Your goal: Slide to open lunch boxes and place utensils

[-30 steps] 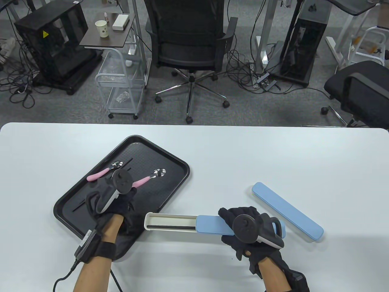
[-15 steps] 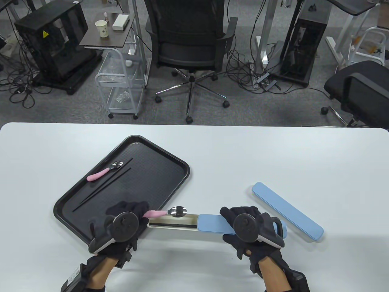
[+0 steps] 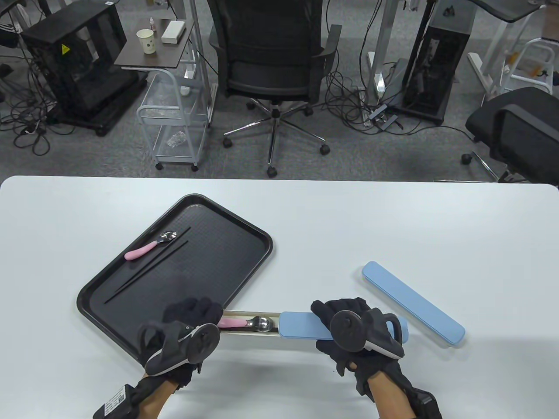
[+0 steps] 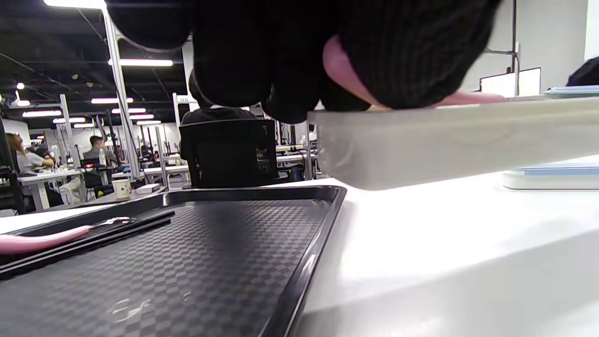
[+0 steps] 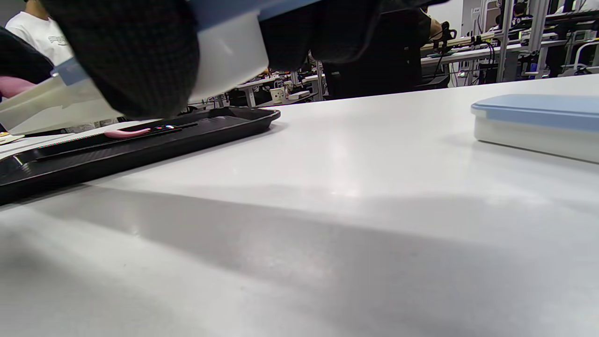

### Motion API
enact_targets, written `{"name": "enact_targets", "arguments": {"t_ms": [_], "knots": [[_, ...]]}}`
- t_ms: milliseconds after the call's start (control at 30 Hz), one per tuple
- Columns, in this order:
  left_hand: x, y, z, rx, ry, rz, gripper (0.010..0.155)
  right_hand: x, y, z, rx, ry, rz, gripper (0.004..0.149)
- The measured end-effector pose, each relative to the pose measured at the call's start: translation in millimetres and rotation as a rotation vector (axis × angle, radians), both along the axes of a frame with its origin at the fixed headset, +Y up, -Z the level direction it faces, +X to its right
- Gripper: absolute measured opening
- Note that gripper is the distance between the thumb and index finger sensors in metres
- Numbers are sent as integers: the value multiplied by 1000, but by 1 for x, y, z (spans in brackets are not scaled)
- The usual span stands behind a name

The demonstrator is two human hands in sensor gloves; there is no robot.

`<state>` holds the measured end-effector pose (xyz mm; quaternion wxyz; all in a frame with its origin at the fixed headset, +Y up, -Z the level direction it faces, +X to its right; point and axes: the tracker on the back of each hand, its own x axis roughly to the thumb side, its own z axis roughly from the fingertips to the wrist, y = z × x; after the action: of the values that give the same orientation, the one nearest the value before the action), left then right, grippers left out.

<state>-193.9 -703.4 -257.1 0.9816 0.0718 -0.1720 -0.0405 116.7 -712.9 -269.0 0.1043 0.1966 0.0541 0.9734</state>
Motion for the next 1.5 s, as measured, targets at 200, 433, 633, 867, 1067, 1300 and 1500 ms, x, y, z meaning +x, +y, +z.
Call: {"name": "enact_targets", "arguments": {"t_ms": [200, 433, 633, 867, 1067, 1300, 1500], "knots": [[17, -2, 6, 35, -60, -29, 55, -10, -2, 2, -21, 23, 5, 78], [27, -5, 8, 39, -86, -46, 55, -15, -4, 4, -28, 43, 15, 78], [23, -5, 6, 24, -81, 4, 59, -14, -4, 3, -31, 46, -2, 78], [-6, 1, -3, -14, -12, 127, 64, -4, 1, 1, -2, 19, -16, 78], [-44, -5, -17, -104, 67, 257, 72, 17, 8, -1, 66, -42, -40, 77], [-35, -16, -20, -214, -90, 322, 74, 9, 6, 0, 53, -18, -23, 76], [-15, -16, -12, -223, -157, 267, 78, -5, 0, 3, 24, 24, -17, 76]]}}
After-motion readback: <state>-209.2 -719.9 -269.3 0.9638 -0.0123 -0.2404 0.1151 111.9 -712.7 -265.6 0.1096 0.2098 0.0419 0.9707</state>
